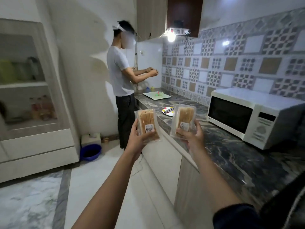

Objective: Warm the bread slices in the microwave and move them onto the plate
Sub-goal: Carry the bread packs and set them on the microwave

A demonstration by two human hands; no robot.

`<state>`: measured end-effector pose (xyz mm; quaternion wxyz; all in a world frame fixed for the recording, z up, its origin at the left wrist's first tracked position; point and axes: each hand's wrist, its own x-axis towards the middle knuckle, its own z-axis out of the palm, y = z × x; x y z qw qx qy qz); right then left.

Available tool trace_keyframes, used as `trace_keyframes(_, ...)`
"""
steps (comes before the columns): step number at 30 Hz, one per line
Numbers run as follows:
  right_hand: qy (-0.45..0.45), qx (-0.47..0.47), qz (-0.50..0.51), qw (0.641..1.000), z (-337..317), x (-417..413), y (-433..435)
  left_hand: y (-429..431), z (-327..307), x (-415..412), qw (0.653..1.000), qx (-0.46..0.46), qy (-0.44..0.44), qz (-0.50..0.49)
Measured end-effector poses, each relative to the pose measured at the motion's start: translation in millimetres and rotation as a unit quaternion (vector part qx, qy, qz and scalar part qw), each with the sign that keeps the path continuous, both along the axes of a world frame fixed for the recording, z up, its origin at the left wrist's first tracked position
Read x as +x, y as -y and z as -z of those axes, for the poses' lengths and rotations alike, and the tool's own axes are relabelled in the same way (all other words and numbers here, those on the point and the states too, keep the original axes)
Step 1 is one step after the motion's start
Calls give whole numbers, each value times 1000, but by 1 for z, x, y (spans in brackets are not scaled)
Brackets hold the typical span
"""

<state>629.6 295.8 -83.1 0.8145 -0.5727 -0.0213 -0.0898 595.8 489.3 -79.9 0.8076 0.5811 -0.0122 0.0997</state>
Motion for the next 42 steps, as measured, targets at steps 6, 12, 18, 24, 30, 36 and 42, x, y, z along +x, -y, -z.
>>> trace_keyframes(6, 2, 8, 48, 999, -15, 106, 15, -2, -5, 118, 998, 17, 7, 63)
trace_keyframes(12, 9, -12, 119, 993, -24, 195, 46, 19, -12, 245, 990, -12, -13, 139)
trace_keyframes(18, -6, -61, 218, 974, -22, 251, 111, 100, -14, 360, 974, 1, -36, 224)
trace_keyframes(24, -15, -46, 289, 956, -37, 276, 189, 205, -25, 430, 943, 1, -22, 331)
trace_keyframes(30, -25, -56, 319, 946, -76, 297, 273, 296, -60, 478, 922, 8, 0, 387)
trace_keyframes(36, -57, -77, 357, 929, -91, 311, 316, 365, -76, 519, 906, 14, -43, 421)
trace_keyframes(42, -107, -116, 403, 901, -83, 330, 337, 401, -79, 557, 874, 107, -40, 472)
